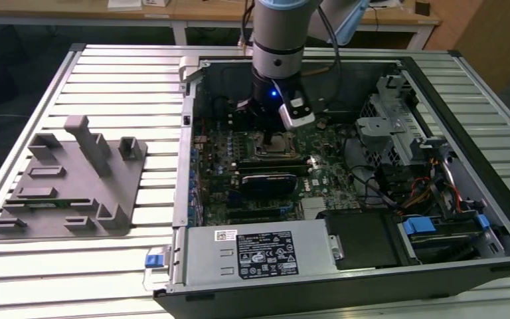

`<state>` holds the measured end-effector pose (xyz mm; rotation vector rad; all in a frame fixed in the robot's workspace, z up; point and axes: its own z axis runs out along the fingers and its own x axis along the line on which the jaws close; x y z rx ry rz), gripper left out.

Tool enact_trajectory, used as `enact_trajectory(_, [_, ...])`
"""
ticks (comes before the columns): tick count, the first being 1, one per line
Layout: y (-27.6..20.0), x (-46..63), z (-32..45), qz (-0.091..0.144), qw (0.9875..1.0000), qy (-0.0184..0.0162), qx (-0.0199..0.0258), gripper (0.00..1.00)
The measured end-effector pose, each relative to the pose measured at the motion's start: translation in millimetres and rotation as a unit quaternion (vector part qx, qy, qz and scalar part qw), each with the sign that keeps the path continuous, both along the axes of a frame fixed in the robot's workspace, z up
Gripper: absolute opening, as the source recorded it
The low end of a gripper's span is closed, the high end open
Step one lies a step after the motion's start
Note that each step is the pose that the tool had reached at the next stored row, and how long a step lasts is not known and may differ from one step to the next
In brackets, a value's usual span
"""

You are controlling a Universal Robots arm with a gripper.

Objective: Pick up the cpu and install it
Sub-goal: 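Close the cpu cover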

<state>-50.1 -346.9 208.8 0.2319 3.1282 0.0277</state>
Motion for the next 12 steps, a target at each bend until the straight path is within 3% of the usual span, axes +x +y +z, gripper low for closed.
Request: enact_trajectory(12, [-0.7,-6.7,-2.0,0.027,0.9996,-0.0029,0.0005,0.11])
